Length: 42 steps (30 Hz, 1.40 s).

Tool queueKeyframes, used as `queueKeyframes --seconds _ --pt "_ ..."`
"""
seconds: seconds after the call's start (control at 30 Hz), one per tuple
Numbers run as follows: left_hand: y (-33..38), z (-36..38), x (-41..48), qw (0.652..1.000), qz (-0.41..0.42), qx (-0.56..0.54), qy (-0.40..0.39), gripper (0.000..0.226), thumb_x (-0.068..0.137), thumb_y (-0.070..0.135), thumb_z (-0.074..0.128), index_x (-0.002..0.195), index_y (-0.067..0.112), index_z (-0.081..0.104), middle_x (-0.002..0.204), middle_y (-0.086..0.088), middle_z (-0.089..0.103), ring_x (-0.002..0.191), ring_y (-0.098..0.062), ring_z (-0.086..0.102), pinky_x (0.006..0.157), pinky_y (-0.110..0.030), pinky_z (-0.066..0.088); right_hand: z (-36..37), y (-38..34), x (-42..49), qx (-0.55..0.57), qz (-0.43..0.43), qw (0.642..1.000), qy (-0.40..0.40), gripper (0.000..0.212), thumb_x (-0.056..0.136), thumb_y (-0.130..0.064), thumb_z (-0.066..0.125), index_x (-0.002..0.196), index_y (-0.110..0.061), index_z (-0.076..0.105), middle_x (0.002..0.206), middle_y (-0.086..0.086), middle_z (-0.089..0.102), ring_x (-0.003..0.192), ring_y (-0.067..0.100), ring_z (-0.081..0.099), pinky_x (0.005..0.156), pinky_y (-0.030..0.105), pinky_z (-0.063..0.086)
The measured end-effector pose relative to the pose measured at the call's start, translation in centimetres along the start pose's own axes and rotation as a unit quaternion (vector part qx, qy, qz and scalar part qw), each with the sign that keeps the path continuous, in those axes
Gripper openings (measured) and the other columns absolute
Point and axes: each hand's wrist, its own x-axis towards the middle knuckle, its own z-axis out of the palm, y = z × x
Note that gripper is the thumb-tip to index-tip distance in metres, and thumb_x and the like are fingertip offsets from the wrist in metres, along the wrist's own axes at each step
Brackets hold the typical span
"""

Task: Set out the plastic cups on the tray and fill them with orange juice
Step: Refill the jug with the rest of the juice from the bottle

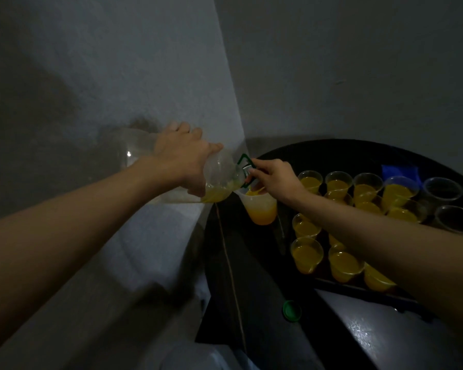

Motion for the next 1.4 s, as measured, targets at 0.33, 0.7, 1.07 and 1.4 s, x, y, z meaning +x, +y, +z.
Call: queueKeyframes --seconds 0.33,0.7,1.07,1.4 --pt "0.2 0.3 0.3 1.000 0.006 0.008 0.015 0.111 0.067 0.062 0.079 0.158 0.041 0.020 0.137 -0.008 0.048 0.127 -0.030 0.043 0.105 -0.041 0.035 -0.1 0.0 -0.2 0.004 0.011 1.000 0.006 0.026 0.103 -0.019 0.050 0.124 -0.015 0.065 0.094 -0.002 0.072 0.076 0.010 0.072 0.070 0.031 0.061" --pt "0.0 1.1 -1.4 0.996 -0.028 -0.060 0.056 0.111 0.070 0.070 0.075 0.159 0.038 0.017 0.140 -0.009 0.045 0.127 -0.030 0.041 0.106 -0.039 0.030 -1.4 -1.3 -0.5 0.018 -0.008 0.999 0.050 0.026 0.103 -0.019 0.051 0.123 -0.018 0.067 0.091 0.001 0.072 0.077 0.012 0.072 0.065 0.028 0.061" --pt "3.1 6.1 -6.3 0.916 -0.179 -0.333 0.135 0.130 0.065 0.059 0.084 0.162 0.037 0.000 0.137 -0.012 0.048 0.125 -0.035 0.044 0.101 -0.047 0.036 -4.3 -7.0 -0.4 0.028 -0.069 0.992 0.106 0.031 0.102 -0.018 0.052 0.132 -0.017 0.062 0.093 0.002 0.071 0.083 0.014 0.069 0.072 0.029 0.060" --pt "11.1 11.8 -8.5 0.761 -0.235 -0.565 0.216 0.132 0.066 0.046 0.090 0.161 0.033 -0.001 0.139 -0.007 0.043 0.129 -0.027 0.041 0.103 -0.048 0.045 -2.9 -9.9 -3.2 -0.164 -0.217 0.960 0.065 0.040 0.097 -0.021 0.059 0.138 -0.017 0.058 0.111 0.001 0.059 0.089 0.011 0.061 0.080 0.037 0.056"
